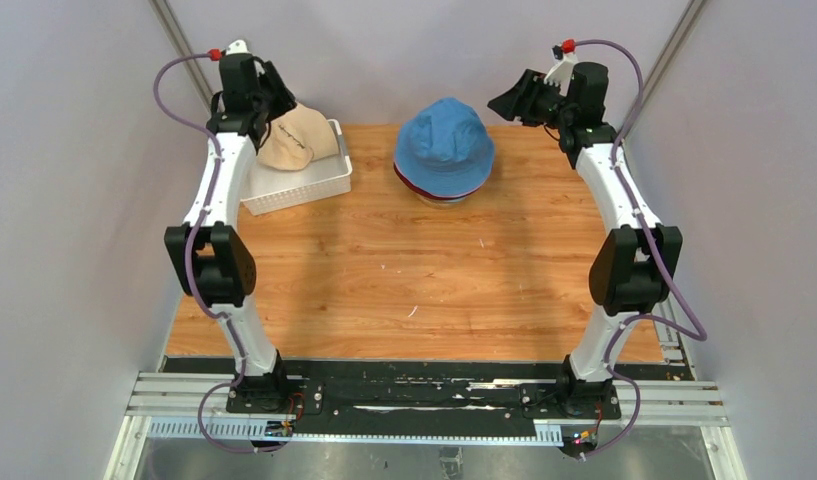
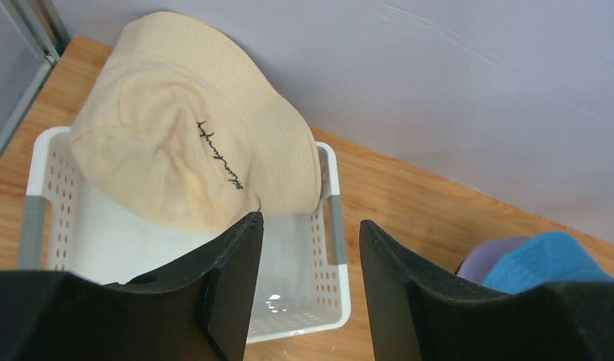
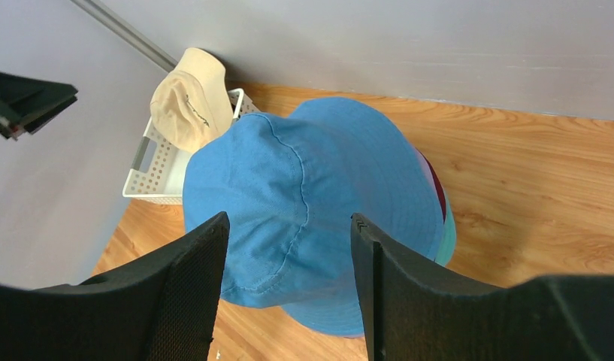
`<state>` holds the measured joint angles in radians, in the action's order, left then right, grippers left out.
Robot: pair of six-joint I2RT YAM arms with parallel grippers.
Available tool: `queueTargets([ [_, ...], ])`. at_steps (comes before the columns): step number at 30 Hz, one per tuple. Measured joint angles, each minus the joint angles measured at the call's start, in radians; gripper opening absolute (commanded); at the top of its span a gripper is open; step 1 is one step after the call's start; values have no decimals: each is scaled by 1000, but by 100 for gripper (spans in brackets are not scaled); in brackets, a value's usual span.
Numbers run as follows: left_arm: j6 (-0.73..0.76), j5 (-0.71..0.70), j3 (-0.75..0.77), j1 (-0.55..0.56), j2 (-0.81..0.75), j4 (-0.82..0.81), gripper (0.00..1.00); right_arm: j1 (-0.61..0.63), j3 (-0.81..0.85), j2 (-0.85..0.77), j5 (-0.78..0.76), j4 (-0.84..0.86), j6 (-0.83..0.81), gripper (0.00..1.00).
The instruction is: Stack the hats
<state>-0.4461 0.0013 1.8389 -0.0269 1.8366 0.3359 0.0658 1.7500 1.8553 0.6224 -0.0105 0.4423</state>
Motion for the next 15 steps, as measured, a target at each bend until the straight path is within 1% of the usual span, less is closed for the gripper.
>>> queueTargets([
  [2, 17, -23, 87, -2, 64, 43, 54, 0, 0, -5, -2, -11, -8, 60],
  [3, 24, -29, 105, 3, 84, 60, 54, 0, 0, -10, -3, -18, -17, 60],
  [7, 36, -53, 103, 19, 119, 119, 54, 0, -11, -35, -10, -25, -40, 60],
  [11, 39, -57, 102, 23, 139, 129, 54, 1, -19, -53, -18, -26, -50, 60],
  [15, 47, -61, 187, 22, 226, 130, 54, 2, -28, -57, -21, -26, -50, 60],
])
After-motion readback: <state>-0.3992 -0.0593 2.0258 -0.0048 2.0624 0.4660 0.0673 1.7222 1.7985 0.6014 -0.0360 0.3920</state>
